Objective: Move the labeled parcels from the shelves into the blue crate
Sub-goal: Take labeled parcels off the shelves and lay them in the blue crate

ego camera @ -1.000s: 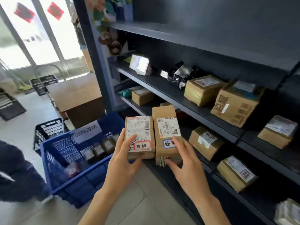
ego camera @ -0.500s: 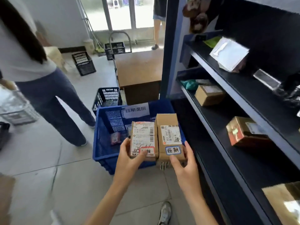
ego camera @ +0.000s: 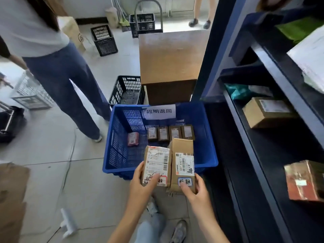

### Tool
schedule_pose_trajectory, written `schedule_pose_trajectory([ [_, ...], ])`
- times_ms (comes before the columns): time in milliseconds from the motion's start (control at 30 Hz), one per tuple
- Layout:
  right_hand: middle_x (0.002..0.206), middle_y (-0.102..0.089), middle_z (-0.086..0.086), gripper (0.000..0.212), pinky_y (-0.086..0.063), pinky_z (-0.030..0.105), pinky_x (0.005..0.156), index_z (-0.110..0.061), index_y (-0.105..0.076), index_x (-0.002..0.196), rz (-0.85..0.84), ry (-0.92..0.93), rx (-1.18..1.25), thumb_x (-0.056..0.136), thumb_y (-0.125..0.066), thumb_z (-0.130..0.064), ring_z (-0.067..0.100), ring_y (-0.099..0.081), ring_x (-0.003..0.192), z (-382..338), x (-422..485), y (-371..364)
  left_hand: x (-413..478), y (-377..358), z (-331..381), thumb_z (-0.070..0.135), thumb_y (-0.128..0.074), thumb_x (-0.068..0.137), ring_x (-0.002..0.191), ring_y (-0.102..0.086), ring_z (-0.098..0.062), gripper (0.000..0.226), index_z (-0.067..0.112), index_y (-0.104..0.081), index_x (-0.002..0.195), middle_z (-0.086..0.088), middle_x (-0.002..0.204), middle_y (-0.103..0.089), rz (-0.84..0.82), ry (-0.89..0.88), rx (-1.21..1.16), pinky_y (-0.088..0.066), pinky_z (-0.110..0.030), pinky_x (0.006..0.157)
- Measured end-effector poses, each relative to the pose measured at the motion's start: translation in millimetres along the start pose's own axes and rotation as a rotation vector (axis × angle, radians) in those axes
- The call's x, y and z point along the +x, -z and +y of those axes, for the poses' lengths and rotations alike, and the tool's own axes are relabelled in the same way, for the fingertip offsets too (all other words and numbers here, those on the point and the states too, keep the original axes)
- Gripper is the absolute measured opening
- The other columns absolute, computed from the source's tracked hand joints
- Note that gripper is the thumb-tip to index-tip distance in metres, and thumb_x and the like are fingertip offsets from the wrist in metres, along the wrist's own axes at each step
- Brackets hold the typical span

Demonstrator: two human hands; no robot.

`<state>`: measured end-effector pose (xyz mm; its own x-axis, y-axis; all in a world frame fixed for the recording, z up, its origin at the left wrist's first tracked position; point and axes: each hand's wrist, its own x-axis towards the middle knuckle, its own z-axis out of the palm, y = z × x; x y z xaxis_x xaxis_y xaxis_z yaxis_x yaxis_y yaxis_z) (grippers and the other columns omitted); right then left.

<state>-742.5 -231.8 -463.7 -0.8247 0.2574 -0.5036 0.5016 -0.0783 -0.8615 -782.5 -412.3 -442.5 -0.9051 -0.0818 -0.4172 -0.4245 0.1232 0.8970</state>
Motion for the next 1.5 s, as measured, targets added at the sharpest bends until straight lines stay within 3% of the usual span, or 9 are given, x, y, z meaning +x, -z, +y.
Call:
schedule_pose_trajectory([
  [433,0.111,-0.068,-0.011,0.048,-0.048,0.02,0.078,-0.029,-0.053,0.121,0.045,-0.273,0.01,0.082,-0.076,-0.012,0.003,-0.063,0.101,32.2,261.6,-69.8,281.4,-8.6,-86.0,0.022,-0.071,0.089,0.107,-0.06,0.003,0.05,0.03,-0.047,0.132,0.013,0.122,-0.063,0.009,0.241,0.049,-0.047,-0.021,0.086],
  [567,0.112,-0.072,-0.002,0.047,-0.05,0.036,0.096,-0.02,-0.055,0.125,0.084,-0.339,-0.017,0.083,-0.074,-0.011,0.014,-0.067,0.104,89.0,359.8,-73.3,394.5,-6.0,-152.5,0.025,-0.068,0.091,0.104,-0.061,0.001,0.043,0.024,-0.052,0.131,0.015,0.115,-0.065,0.029,0.291,0.125,-0.044,-0.012,0.077],
  [667,0.103,-0.075,-0.007,0.054,-0.05,0.033,0.092,-0.023,-0.056,0.12,0.104,-0.39,-0.075,0.074,-0.082,-0.028,0.011,-0.069,0.097,144.2,432.7,-62.5,479.0,-2.3,-218.8,0.03,-0.067,0.092,0.099,-0.06,-0.004,0.045,0.021,-0.05,0.132,0.009,0.114,-0.063,0.054,0.33,0.196,-0.043,-0.015,0.076],
  [867,0.109,-0.068,0.007,0.04,-0.044,0.026,0.075,-0.015,-0.056,0.124,0.215,-0.406,-0.28,0.087,-0.067,-0.004,0.02,-0.061,0.095,282.6,565.3,-21.2,629.4,4.9,-342.7,0.025,-0.066,0.093,0.113,-0.059,-0.023,0.052,0.007,-0.047,0.137,-0.008,0.127,-0.061,0.153,0.369,0.302,-0.044,-0.034,0.097],
  [967,0.12,-0.065,0.009,0.039,-0.045,0.042,0.093,-0.019,-0.057,0.125,0.281,-0.422,-0.312,0.089,-0.067,-0.011,0.028,-0.06,0.107,339.1,619.1,3.0,692.4,5.2,-396.3,0.025,-0.066,0.093,0.114,-0.06,-0.024,0.053,0.006,-0.047,0.139,-0.007,0.127,-0.062,0.164,0.357,0.319,-0.045,-0.031,0.096],
  [1133,0.116,-0.059,0.001,0.048,-0.039,0.035,0.092,-0.02,-0.051,0.135,0.324,-0.384,-0.284,0.09,-0.066,-0.011,0.021,-0.054,0.106,402.1,659.2,18.2,776.3,3.5,-472.2,0.022,-0.067,0.092,0.117,-0.062,-0.027,0.053,0.005,-0.049,0.139,-0.012,0.13,-0.062,0.226,0.311,0.335,-0.048,-0.034,0.099],
  [1267,0.119,-0.063,-0.001,0.049,-0.042,0.031,0.092,-0.02,-0.054,0.134,0.375,-0.379,-0.218,0.088,-0.068,-0.01,0.017,-0.058,0.107,442.7,678.8,30.1,823.0,0.1,-525.0,0.051,-0.076,0.078,0.115,-0.063,-0.026,0.069,0.017,-0.055,0.134,-0.007,0.128,-0.064,0.264,0.331,0.385,-0.049,-0.041,0.101],
  [1367,0.121,-0.065,-0.004,0.047,-0.044,0.039,0.101,-0.025,-0.055,0.133,0.396,-0.412,-0.166,0.09,-0.065,-0.01,0.016,-0.06,0.111,464.8,695.2,41.6,835.0,-15.7,-542.4,0.028,-0.072,0.089,0.107,-0.06,-0.02,0.059,0.007,-0.047,0.138,-0.005,0.124,-0.061,0.252,0.331,0.388,-0.048,-0.031,0.09],
  [1500,0.127,-0.063,0.002,0.047,-0.047,0.028,0.091,-0.02,-0.054,0.136,0.385,-0.363,-0.169,0.093,-0.058,-0.002,0.014,-0.06,0.108,477.6,715.8,46.6,855.0,-12.2,-563.1,0.041,-0.073,0.083,0.113,-0.058,-0.024,0.066,0.017,-0.046,0.138,-0.004,0.129,-0.06,0.266,0.344,0.494,-0.047,-0.038,0.097],
])
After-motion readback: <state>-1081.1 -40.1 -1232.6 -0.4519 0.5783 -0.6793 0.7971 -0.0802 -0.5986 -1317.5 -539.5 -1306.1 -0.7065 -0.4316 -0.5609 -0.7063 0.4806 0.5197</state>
